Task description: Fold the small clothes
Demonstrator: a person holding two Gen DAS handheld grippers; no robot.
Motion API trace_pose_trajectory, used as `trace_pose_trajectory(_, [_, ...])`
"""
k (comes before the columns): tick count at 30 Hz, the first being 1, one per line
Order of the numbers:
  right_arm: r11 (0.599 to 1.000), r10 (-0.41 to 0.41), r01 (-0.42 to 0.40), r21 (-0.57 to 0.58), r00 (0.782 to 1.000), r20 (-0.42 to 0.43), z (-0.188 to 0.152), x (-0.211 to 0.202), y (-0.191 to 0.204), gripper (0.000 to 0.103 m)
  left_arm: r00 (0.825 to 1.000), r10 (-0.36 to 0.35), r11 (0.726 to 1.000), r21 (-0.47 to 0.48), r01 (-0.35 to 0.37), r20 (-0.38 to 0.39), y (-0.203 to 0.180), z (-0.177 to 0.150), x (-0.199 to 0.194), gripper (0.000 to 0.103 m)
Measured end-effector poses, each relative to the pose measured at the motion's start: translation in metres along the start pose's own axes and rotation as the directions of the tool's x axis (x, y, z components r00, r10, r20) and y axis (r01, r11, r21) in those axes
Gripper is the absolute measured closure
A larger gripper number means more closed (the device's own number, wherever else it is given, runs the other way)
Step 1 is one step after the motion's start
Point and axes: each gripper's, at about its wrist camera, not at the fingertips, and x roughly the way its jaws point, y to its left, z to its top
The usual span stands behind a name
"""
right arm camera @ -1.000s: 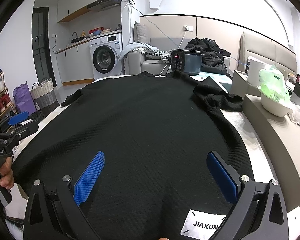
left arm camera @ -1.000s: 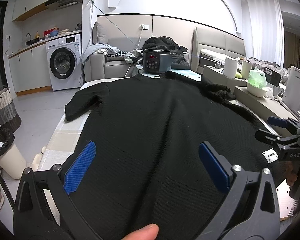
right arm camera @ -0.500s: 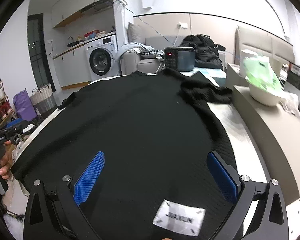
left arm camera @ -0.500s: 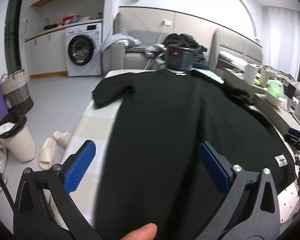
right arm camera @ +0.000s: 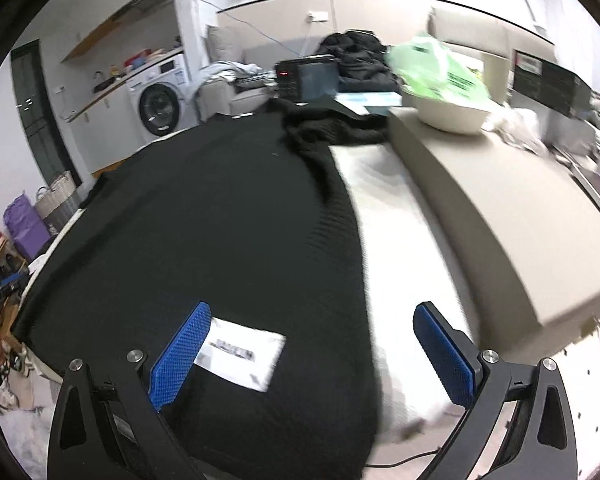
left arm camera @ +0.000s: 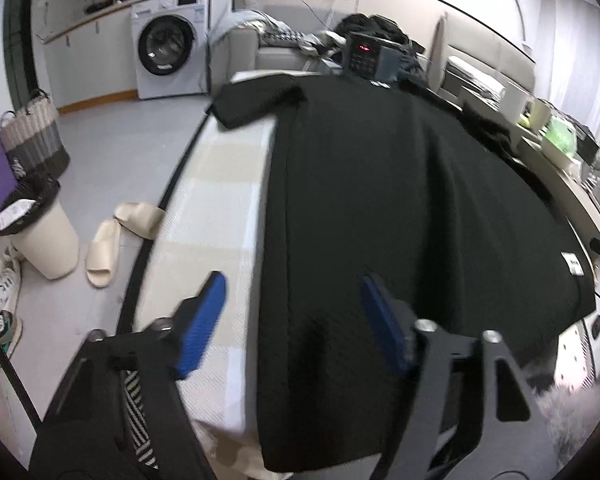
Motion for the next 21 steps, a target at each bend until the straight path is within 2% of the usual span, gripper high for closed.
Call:
trace_pose_trajectory(2, [1.0,0.0,0.0,0.027,1.0,-0.013,-0.003,0.001,-0.01,0.002,1.0,-0.003,1.0,0.012,0.003,-0.002,-0.002,-0.003,0.002,0.051])
trace_pose_trajectory(3, [0.999,0.009,-0.008,0.045,1.0,-0.02,-0.004,0.002,-0.015,0.007,1.0,-0.005,1.0,0.021,0.005,-0.005,-0.002,-0.005,0.004,0.054])
trace_pose_trajectory(4, [0.998,0.011,-0.01,0.055,1.0,-0.021,-0.005,0.003,-0.017,0.014,1.0,-0.002,1.0,0.025,0.002,-0.014,-0.006,-0.007,0.008,0.061])
trace_pose_trajectory(5, [0.998,0.007,-0.005,0.06,1.0,-0.021,-0.007,0.005,-0.02,0.018,1.0,0.001,1.0,0.021,0.0,-0.026,-0.004,-0.009,0.013,0.066])
trace_pose_trajectory(7, [0.997,0.001,0.001,0.075,0.999,-0.032,-0.008,0.012,-0.024,0.027,0.999,-0.002,1.0,0.013,0.002,-0.038,-0.01,-0.013,0.017,0.068])
trace_pose_trajectory(11, [0.996,0.0,0.005,0.087,0.999,-0.052,-0.008,0.027,-0.023,0.038,0.999,0.019,1.0,0.025,-0.018,-0.032,-0.022,-0.013,0.026,0.075])
trace_pose_trajectory(13, [0.998,-0.001,0.004,0.07,0.999,-0.044,-0.008,0.028,-0.016,0.054,0.999,0.022,1.0,0.022,-0.022,-0.031,-0.024,-0.011,0.027,0.079])
trace_pose_trajectory(14, [0.998,0.001,0.002,0.059,0.999,-0.046,-0.007,0.03,-0.013,0.058,0.999,0.026,1.0,0.019,-0.025,-0.03,-0.023,-0.01,0.028,0.082])
trace_pose_trajectory(15, [0.999,-0.006,0.009,0.047,0.999,-0.048,-0.006,0.031,-0.01,0.07,0.999,0.028,0.999,0.015,-0.028,-0.029,-0.023,-0.01,0.026,0.084])
trace_pose_trajectory(16, [0.999,-0.015,0.017,0.035,0.999,-0.048,-0.006,0.033,-0.007,0.087,0.999,0.032,0.999,0.01,-0.032,-0.029,-0.021,-0.01,0.027,0.088])
trace_pose_trajectory(18, [0.999,-0.011,0.014,0.039,0.998,-0.054,-0.005,0.034,-0.005,0.095,0.999,0.038,0.999,0.002,-0.038,-0.031,-0.018,-0.01,0.025,0.093])
trace_pose_trajectory(21, [0.999,-0.038,0.039,0.03,0.998,-0.058,0.0,0.033,-0.005,0.1,0.999,0.026,1.0,0.006,-0.025,-0.04,-0.018,-0.009,0.023,0.096])
